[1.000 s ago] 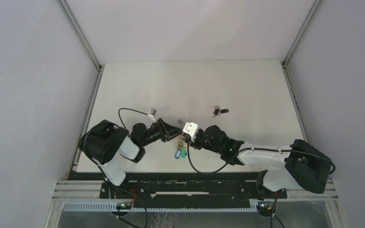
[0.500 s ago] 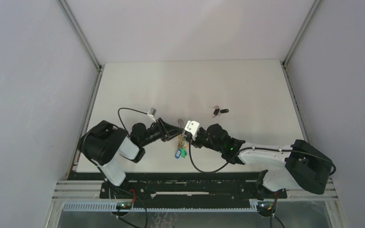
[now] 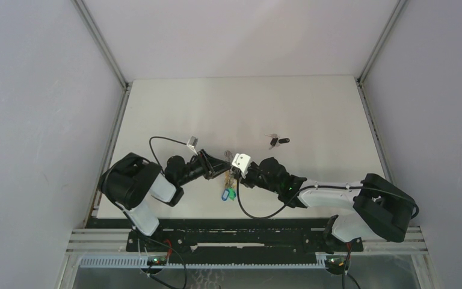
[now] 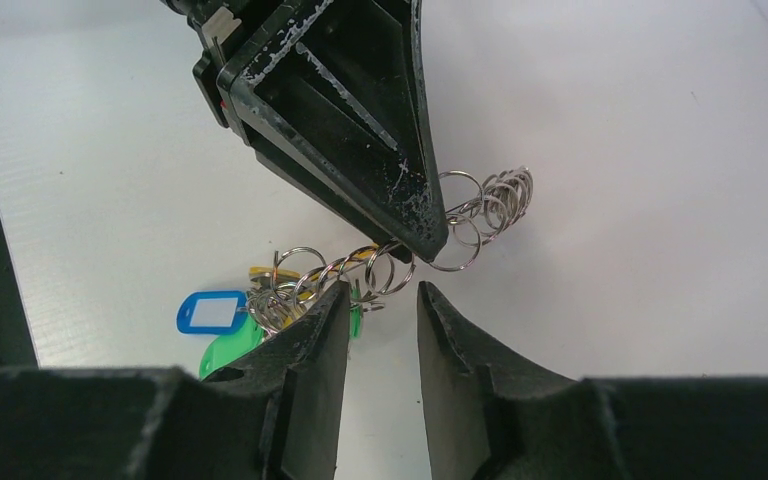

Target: Put the keys on the keyring

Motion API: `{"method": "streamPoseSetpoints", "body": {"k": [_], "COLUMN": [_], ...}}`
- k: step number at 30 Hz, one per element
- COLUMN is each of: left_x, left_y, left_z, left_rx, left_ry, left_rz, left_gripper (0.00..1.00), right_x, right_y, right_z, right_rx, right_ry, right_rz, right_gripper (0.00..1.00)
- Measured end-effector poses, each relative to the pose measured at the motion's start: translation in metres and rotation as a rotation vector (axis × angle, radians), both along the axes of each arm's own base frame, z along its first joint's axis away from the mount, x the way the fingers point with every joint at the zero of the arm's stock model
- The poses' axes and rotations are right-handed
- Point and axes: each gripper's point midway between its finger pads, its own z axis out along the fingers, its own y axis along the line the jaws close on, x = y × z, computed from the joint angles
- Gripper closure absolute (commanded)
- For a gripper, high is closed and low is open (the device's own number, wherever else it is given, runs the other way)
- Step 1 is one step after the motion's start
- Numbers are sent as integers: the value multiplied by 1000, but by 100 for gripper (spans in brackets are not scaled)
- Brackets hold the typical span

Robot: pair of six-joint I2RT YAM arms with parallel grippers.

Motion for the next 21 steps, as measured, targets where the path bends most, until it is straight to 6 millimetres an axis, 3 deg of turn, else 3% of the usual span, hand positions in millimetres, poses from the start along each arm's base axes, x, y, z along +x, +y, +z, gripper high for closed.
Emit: {"method": "streamPoseSetpoints", "body": {"k": [14, 21], "left_x": [0, -1], "left_y": [0, 0], "left_z": [0, -1], "left_rx": [0, 3], "left_ry": [0, 6], "left_rz": [0, -4], "left_gripper": [93, 93], "right_x": [2, 4], "right_y": [1, 2], "right_z": [5, -5], "right_rx": [15, -1], "right_ry": [-13, -4], "right_rz": [-6, -11], "right_gripper": [72, 73]}}
